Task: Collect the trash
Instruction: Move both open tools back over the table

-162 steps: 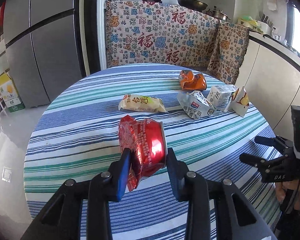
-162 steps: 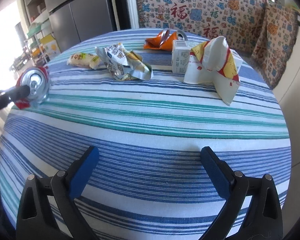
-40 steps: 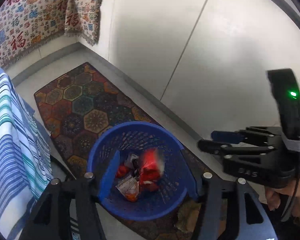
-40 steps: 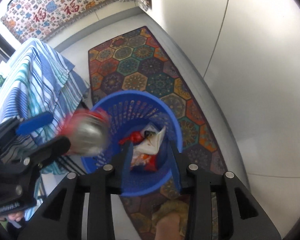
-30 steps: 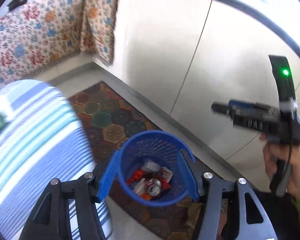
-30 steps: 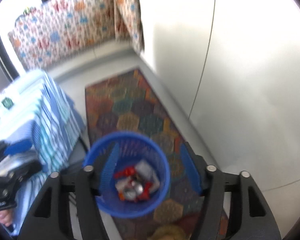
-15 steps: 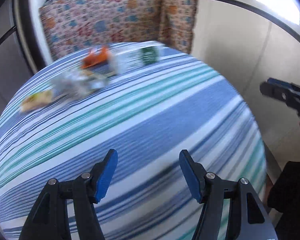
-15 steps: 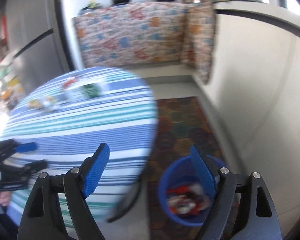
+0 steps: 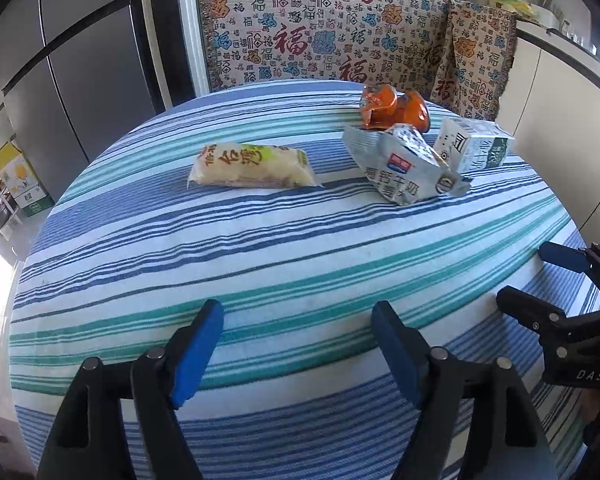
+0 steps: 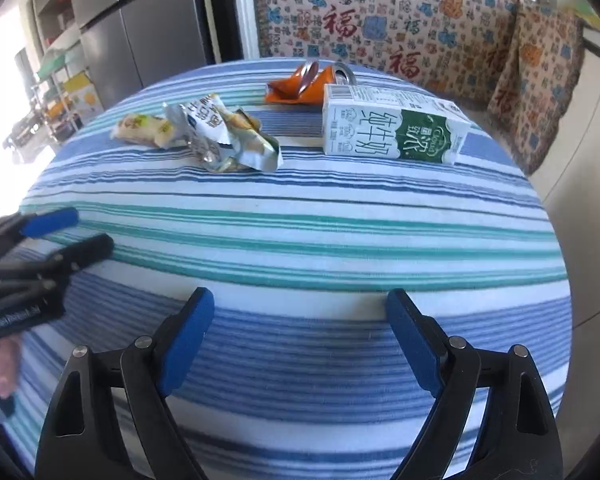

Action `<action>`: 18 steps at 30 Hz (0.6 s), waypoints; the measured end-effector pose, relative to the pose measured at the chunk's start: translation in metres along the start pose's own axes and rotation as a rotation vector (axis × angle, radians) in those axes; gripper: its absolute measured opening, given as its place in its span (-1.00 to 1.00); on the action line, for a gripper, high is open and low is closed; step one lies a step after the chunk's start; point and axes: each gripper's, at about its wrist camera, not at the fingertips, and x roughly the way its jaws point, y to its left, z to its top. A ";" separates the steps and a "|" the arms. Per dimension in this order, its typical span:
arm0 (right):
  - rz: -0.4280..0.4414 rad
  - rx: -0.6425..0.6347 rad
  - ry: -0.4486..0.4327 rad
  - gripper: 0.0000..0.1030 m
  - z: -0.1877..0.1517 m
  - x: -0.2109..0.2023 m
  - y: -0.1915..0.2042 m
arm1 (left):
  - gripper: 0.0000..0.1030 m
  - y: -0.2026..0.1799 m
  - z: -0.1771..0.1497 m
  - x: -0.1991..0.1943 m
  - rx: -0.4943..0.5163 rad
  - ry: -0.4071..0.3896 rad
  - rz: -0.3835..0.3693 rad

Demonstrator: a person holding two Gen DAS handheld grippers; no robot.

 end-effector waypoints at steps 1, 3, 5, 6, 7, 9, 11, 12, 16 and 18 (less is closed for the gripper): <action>-0.002 -0.001 0.003 0.83 0.001 0.001 -0.001 | 0.58 0.001 0.002 0.001 0.003 0.002 0.000; -0.004 0.002 0.010 0.90 0.002 0.004 -0.003 | 0.59 0.002 0.001 0.002 0.002 0.002 0.000; 0.000 0.009 0.016 0.97 0.003 0.007 -0.001 | 0.59 0.001 -0.001 0.001 0.001 0.001 -0.002; -0.002 0.010 0.017 0.98 0.003 0.007 -0.002 | 0.61 0.000 0.001 0.001 -0.001 0.001 -0.003; -0.004 0.011 0.017 0.99 0.002 0.006 0.002 | 0.61 0.000 0.002 0.003 -0.003 0.001 -0.003; -0.006 0.010 0.017 0.99 0.003 0.006 0.002 | 0.61 -0.001 0.004 0.004 -0.003 0.002 -0.002; -0.012 0.009 0.019 0.99 0.002 0.006 0.003 | 0.61 -0.001 0.005 0.005 -0.006 0.002 -0.004; -0.013 0.010 0.019 0.99 0.003 0.007 0.003 | 0.61 -0.001 0.005 0.005 -0.005 0.002 -0.003; -0.013 0.010 0.019 0.99 0.003 0.006 0.002 | 0.61 -0.001 0.006 0.005 -0.006 0.002 -0.004; -0.012 0.010 0.019 0.99 0.003 0.006 0.001 | 0.61 0.000 0.005 0.003 -0.008 0.001 -0.006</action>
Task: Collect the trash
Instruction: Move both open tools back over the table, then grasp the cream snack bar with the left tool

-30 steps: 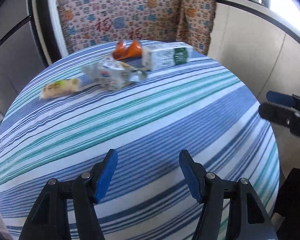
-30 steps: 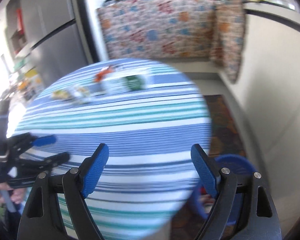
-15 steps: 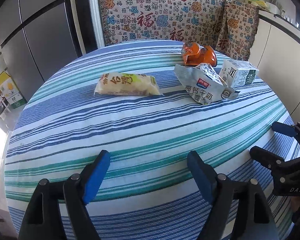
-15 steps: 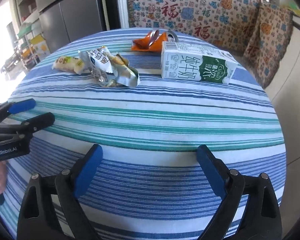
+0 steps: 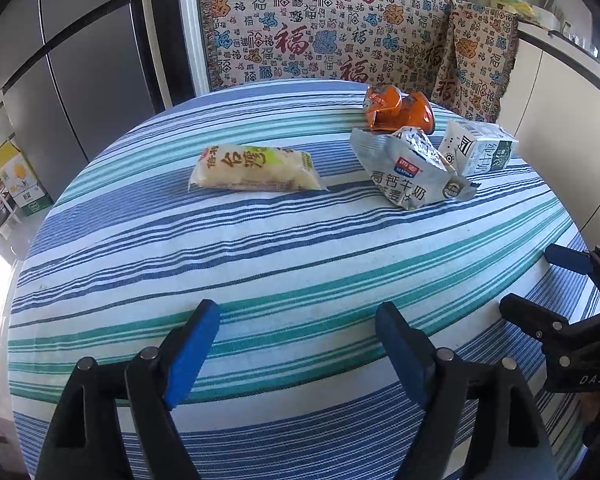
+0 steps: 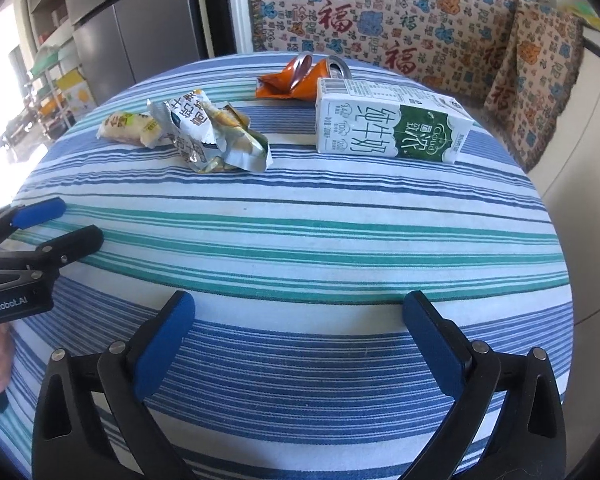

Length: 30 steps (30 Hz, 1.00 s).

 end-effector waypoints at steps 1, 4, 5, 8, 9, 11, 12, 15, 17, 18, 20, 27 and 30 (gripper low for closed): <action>0.000 0.000 0.000 0.99 0.000 0.000 0.000 | 0.61 0.000 0.000 0.000 -0.002 0.000 -0.002; 0.000 0.000 0.000 0.99 0.001 0.001 -0.001 | 0.60 0.003 -0.001 -0.002 0.001 -0.005 -0.030; 0.000 0.001 0.000 0.99 0.001 0.001 -0.001 | 0.60 0.005 0.000 -0.002 0.022 -0.007 -0.058; 0.000 0.003 0.001 0.99 0.000 0.001 -0.002 | 0.60 0.022 0.010 0.002 0.109 -0.005 -0.153; -0.001 0.002 0.001 0.99 0.000 0.000 -0.002 | 0.60 0.029 0.015 0.005 0.142 -0.005 -0.143; -0.001 0.003 0.000 0.99 0.000 0.001 -0.002 | 0.60 0.043 0.027 0.012 0.189 -0.006 -0.108; -0.002 0.003 0.001 0.99 -0.001 0.001 -0.002 | 0.60 0.051 0.034 0.017 0.197 0.000 -0.125; -0.002 0.002 0.000 0.99 -0.001 0.000 -0.002 | 0.60 0.066 0.056 0.031 0.248 0.017 -0.181; -0.001 0.003 0.001 0.99 -0.001 0.000 -0.002 | 0.62 0.067 0.068 0.040 0.309 0.027 -0.201; -0.002 0.003 0.001 0.99 -0.001 0.000 -0.002 | 0.62 0.065 0.075 0.044 0.349 0.032 -0.219; -0.001 0.003 0.001 0.99 -0.001 0.000 -0.002 | 0.63 0.061 0.083 0.050 0.416 0.026 -0.235; -0.002 0.003 0.001 0.99 -0.001 0.000 -0.003 | 0.66 0.062 0.106 0.070 0.498 0.009 -0.320; -0.002 0.003 0.001 0.99 -0.002 0.000 -0.003 | 0.67 0.066 0.112 0.075 0.490 0.002 -0.336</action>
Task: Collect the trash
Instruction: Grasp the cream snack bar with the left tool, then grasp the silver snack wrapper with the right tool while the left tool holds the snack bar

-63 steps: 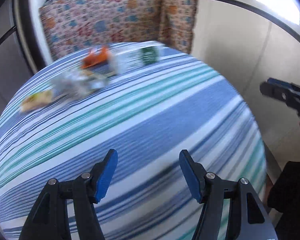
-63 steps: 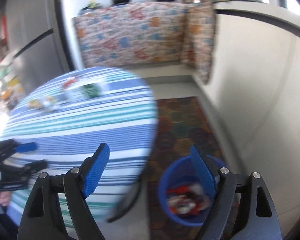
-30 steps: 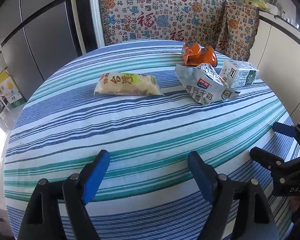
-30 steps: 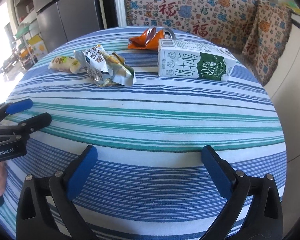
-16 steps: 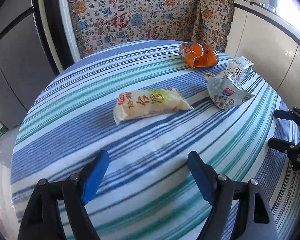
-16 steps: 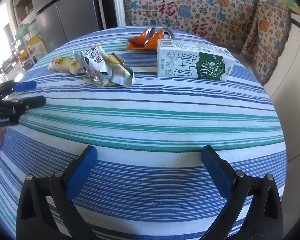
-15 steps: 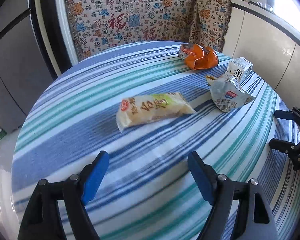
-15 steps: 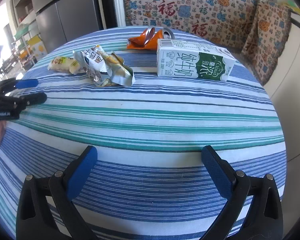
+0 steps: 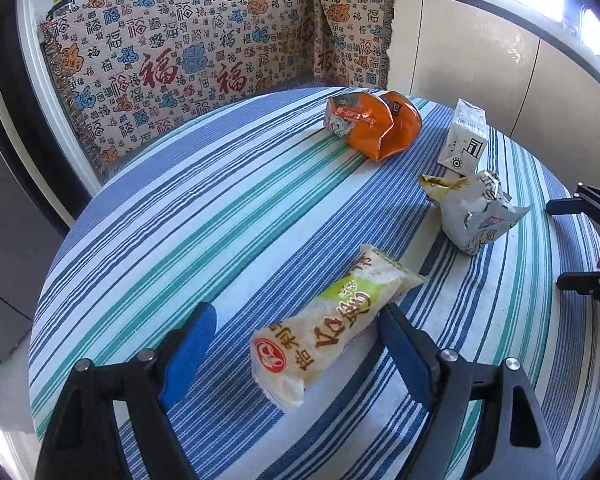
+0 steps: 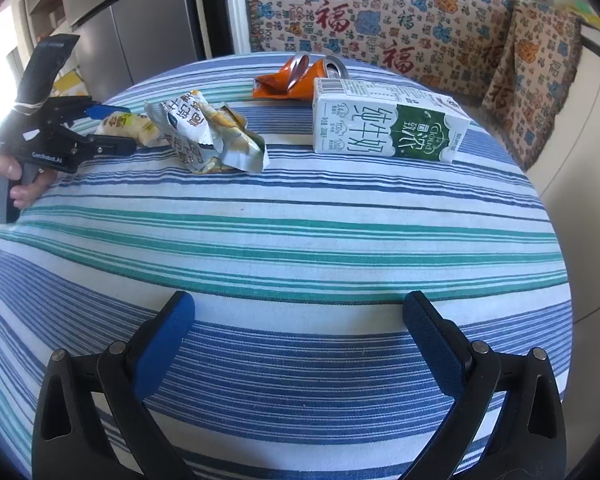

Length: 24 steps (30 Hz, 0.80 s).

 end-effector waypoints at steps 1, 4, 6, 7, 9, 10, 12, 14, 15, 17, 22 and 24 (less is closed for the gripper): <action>0.000 0.000 0.000 0.99 0.000 0.000 0.000 | 0.67 -0.001 0.001 0.000 0.015 -0.008 0.009; 0.000 0.000 0.000 0.99 0.000 0.000 -0.001 | 0.61 -0.018 0.003 -0.003 0.074 -0.015 -0.010; 0.000 0.001 0.000 0.99 -0.001 -0.001 -0.001 | 0.51 -0.026 0.001 -0.003 0.063 0.003 -0.073; 0.000 0.000 0.000 0.99 -0.001 -0.001 -0.001 | 0.46 -0.029 0.000 -0.005 0.037 -0.002 -0.089; 0.001 0.000 0.000 0.99 -0.001 -0.001 -0.001 | 0.05 -0.034 -0.002 -0.010 -0.007 -0.009 -0.099; 0.000 0.000 0.000 0.99 -0.001 -0.001 -0.002 | -0.09 -0.035 -0.004 -0.013 -0.039 -0.010 -0.107; 0.001 0.000 0.000 0.99 -0.001 -0.001 -0.002 | -0.47 -0.037 -0.008 -0.018 -0.121 -0.002 -0.128; 0.001 0.000 0.000 0.99 -0.001 -0.001 -0.002 | -0.48 -0.049 -0.016 -0.022 -0.152 -0.005 -0.089; 0.001 0.000 0.000 0.99 -0.001 -0.001 -0.002 | -0.48 -0.058 -0.020 -0.023 -0.151 -0.002 -0.058; 0.001 0.000 0.000 0.99 -0.002 -0.001 -0.002 | -0.48 -0.076 -0.028 -0.026 -0.168 0.011 -0.002; 0.001 0.000 0.000 0.99 -0.001 -0.001 -0.002 | -0.35 -0.109 -0.050 -0.041 -0.255 -0.006 0.074; 0.001 0.000 0.000 0.99 -0.001 -0.001 -0.002 | 0.18 -0.114 -0.053 -0.043 -0.277 -0.020 0.086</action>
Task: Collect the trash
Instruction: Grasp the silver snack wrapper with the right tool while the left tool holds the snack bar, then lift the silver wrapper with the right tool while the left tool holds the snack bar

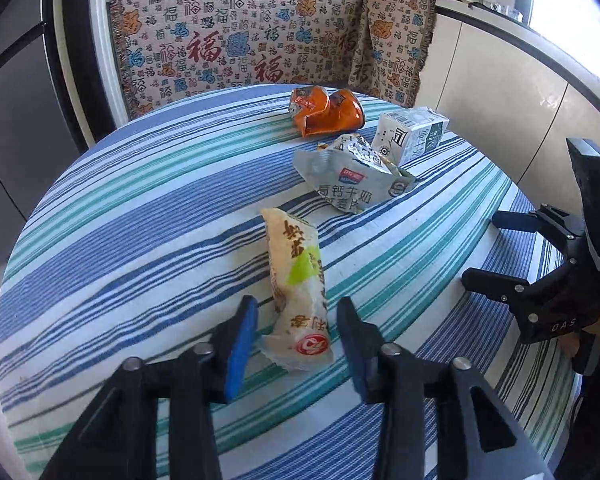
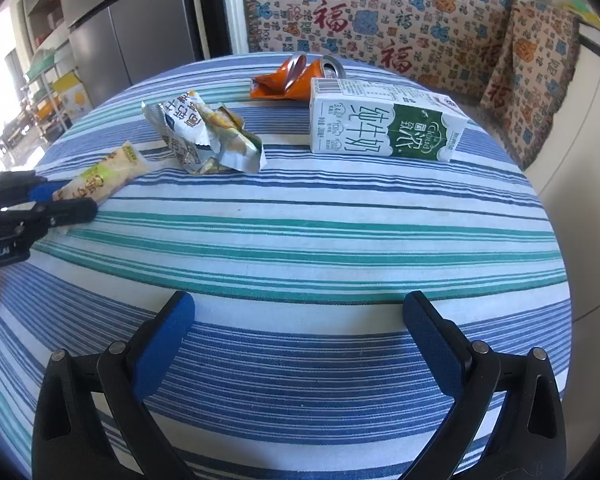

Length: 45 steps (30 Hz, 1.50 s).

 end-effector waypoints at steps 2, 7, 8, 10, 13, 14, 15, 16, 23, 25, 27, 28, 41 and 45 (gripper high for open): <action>0.000 0.000 0.000 0.99 0.000 0.000 0.000 | 0.43 -0.003 -0.003 0.004 0.000 -0.003 0.034; -0.001 0.000 0.000 0.99 0.000 0.000 0.000 | 0.49 -0.004 -0.002 0.014 -0.009 -0.001 0.093; -0.001 0.000 0.000 0.99 0.000 0.000 0.000 | 0.52 -0.003 -0.002 0.015 -0.016 -0.001 0.104; -0.001 0.000 0.000 0.99 0.000 0.001 0.000 | 0.52 -0.001 -0.003 0.015 -0.030 -0.002 0.111; -0.002 0.000 -0.001 0.99 0.000 0.001 0.000 | 0.52 0.005 -0.005 0.014 -0.062 -0.006 0.129; -0.002 0.000 -0.001 0.99 0.000 0.001 0.000 | 0.52 0.006 -0.006 0.014 -0.070 -0.006 0.134; -0.001 0.000 -0.002 0.99 0.000 0.000 0.000 | 0.52 0.006 -0.006 0.014 -0.073 -0.006 0.136; 0.008 -0.003 -0.005 0.99 0.000 0.000 0.000 | 0.52 0.005 -0.006 0.014 -0.071 -0.005 0.139; 0.110 -0.161 -0.062 0.96 0.048 0.001 0.018 | 0.52 0.005 -0.008 0.015 -0.071 -0.006 0.138; 0.140 -0.220 -0.044 0.91 0.067 0.012 0.029 | 0.52 0.006 -0.008 0.014 -0.073 -0.006 0.136; 0.138 -0.255 -0.029 0.85 0.078 0.026 0.040 | 0.52 0.005 -0.008 0.015 -0.073 -0.006 0.135; 0.147 -0.256 -0.006 0.76 0.082 0.035 0.042 | 0.52 0.005 -0.009 0.015 -0.073 -0.006 0.135; 0.044 -0.064 0.028 -0.19 0.018 -0.003 0.022 | 0.53 0.004 -0.009 0.015 -0.074 -0.005 0.146; 0.083 0.021 0.008 -0.03 -0.006 -0.021 0.020 | 0.54 0.005 -0.009 0.016 -0.078 -0.004 0.148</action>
